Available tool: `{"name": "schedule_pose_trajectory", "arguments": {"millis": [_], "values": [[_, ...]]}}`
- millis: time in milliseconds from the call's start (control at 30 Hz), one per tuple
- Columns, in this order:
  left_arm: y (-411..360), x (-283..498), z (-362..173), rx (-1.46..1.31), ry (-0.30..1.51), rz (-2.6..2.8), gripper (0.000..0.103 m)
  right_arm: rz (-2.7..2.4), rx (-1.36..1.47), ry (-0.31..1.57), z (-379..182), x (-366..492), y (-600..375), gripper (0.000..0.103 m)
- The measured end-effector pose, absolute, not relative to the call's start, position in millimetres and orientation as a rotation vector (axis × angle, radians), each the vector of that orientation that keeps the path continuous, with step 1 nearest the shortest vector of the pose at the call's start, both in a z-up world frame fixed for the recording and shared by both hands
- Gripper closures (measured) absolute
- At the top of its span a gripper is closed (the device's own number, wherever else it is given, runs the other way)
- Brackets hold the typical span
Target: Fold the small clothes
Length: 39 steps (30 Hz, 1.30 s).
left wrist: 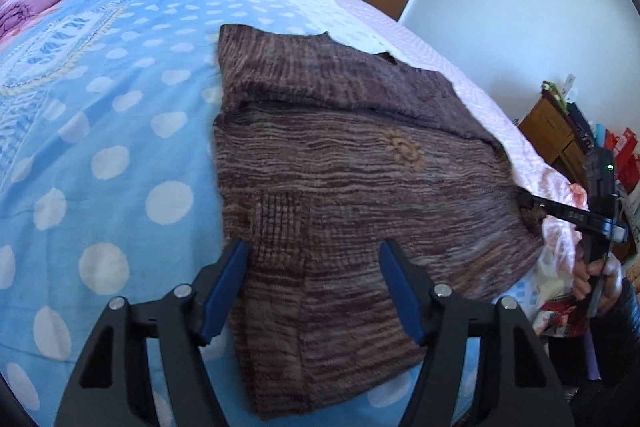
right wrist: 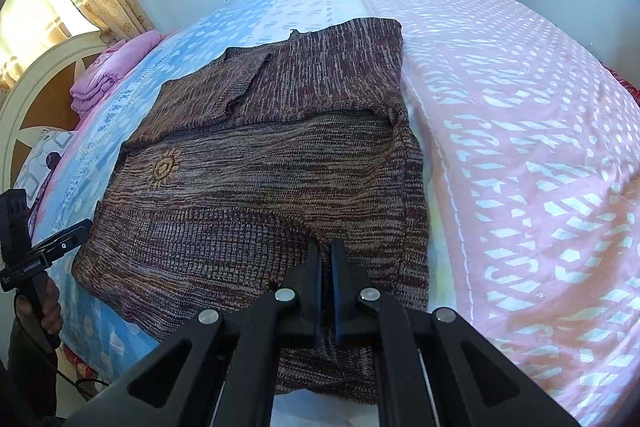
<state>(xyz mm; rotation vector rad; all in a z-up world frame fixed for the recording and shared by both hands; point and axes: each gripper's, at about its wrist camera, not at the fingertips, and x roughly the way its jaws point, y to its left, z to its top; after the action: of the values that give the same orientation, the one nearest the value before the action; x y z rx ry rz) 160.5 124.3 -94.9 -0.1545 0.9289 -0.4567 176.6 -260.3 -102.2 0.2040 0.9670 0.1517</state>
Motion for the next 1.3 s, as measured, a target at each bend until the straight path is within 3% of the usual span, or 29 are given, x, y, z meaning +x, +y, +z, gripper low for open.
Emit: {"name": "schedule_pose_trajectory", "arguments": {"millis": [267, 300, 333, 367, 467, 600, 767, 867, 933, 967, 1033, 1067, 1100, 1233, 1300], "values": [[126.7, 171.0, -96.8, -0.185, 0.936, -0.469, 0.034, 0.151, 0.218, 0.979, -105.4, 181.6, -261.6, 0.100], [125.4, 169.8, -96.9, -0.178, 0.934, -0.477, 0.039, 0.152, 0.219, 0.979, -105.6, 181.0, -261.9, 0.100], [123.1, 166.9, -97.4, -0.169, 0.935, -0.486, 0.057, 0.152, 0.217, 0.978, -105.7, 181.1, -261.9, 0.100], [122.0, 165.2, -98.3, -0.165, 0.938, -0.486, 0.066, 0.152, 0.213, 0.979, -105.8, 181.1, -261.7, 0.100], [123.6, 159.2, -99.3, -0.158, 0.912, -0.469, 0.080, 0.158, 0.212, 0.976, -106.4, 181.6, -261.8, 0.100], [127.6, 164.9, -103.2, -0.191, 0.926, -0.458, 0.080, 0.161, 0.220, 0.978, -107.0, 182.6, -262.7, 0.099], [123.5, 170.6, -102.6, -0.229, 0.937, -0.481, 0.056, 0.194, 0.246, 0.959, -99.0, 183.2, -264.7, 0.099], [114.9, 167.9, -101.9, -0.179, 0.913, -0.456, 0.059, 0.221, 0.342, 0.861, -78.1, 176.7, -282.2, 0.099], [114.2, 165.2, -102.2, -0.162, 0.890, -0.441, 0.071, 0.204, 0.381, 0.797, -63.5, 169.5, -295.9, 0.099], [114.8, 164.6, -103.0, -0.156, 0.885, -0.431, 0.075, 0.189, 0.405, 0.757, -54.3, 163.0, -307.5, 0.096], [117.9, 162.4, -104.2, -0.148, 0.872, -0.417, 0.082, 0.146, 0.425, 0.734, -46.9, 153.1, -322.4, 0.074], [119.2, 162.8, -104.2, -0.157, 0.873, -0.420, 0.082, 0.130, 0.421, 0.732, -45.3, 147.8, -326.3, 0.056], [120.3, 162.8, -104.2, -0.165, 0.874, -0.422, 0.082, 0.125, 0.415, 0.733, -45.4, 144.4, -327.9, 0.051], [119.6, 164.5, -104.2, -0.169, 0.879, -0.425, 0.081, 0.166, 0.342, 0.808, -60.8, 134.0, -311.6, 0.051], [118.0, 166.3, -104.0, -0.170, 0.883, -0.426, 0.075, 0.166, 0.219, 0.841, -70.9, 135.8, -288.2, 0.051]]}}
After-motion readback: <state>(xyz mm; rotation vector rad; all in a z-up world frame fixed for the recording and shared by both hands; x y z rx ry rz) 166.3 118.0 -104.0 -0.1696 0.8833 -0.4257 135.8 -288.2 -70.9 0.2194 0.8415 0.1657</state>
